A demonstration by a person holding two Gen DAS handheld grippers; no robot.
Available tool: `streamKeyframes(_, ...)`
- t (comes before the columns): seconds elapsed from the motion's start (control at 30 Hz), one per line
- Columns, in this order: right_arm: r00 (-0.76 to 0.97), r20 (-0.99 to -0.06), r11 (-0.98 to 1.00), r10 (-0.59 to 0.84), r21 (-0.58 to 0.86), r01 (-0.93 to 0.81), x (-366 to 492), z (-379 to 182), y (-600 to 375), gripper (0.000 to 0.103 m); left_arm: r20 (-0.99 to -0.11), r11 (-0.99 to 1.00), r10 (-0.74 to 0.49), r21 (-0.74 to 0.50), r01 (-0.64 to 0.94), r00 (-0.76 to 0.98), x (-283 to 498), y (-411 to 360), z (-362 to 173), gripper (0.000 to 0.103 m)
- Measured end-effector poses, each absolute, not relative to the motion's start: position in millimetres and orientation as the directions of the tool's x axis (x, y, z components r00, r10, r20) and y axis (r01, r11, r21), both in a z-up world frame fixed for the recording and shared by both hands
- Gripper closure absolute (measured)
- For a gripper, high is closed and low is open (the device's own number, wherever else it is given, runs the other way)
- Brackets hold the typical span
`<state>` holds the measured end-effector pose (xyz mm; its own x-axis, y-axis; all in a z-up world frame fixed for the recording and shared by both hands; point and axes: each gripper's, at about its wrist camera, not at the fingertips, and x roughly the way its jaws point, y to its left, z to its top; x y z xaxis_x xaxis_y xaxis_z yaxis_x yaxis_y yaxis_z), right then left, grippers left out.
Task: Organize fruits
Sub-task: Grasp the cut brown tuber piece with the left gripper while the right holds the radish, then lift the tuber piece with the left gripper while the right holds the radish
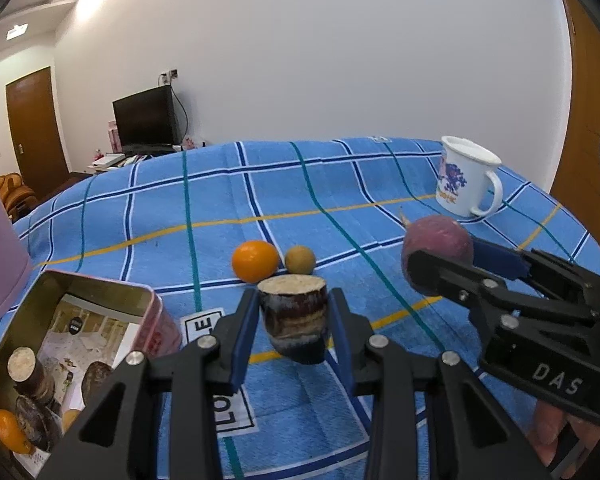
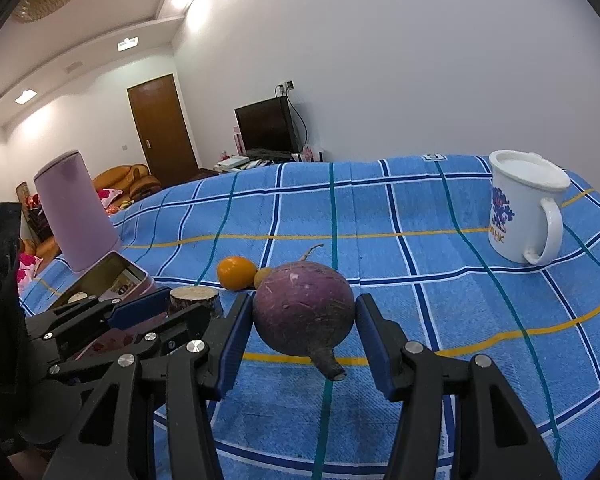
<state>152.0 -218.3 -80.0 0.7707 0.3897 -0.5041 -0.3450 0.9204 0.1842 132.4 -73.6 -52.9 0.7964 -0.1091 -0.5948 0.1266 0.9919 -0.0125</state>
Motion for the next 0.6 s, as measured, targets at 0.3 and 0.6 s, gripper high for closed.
streamKeyframes(0.3,0.779,-0.477,0.913,0.406,0.186,-0.363,144,-78,-221,0.049,-0.552,0.995,-0.092,-0.016,0.100,0.829,123,-69,-48,0.069)
streamKeyframes(0.6,0.789,-0.457,0.911,0.410,0.163,-0.379,137,-74,-217,0.049,-0.553,0.994,-0.098,-0.013,0.108,0.828,121,-70,-47,0.085)
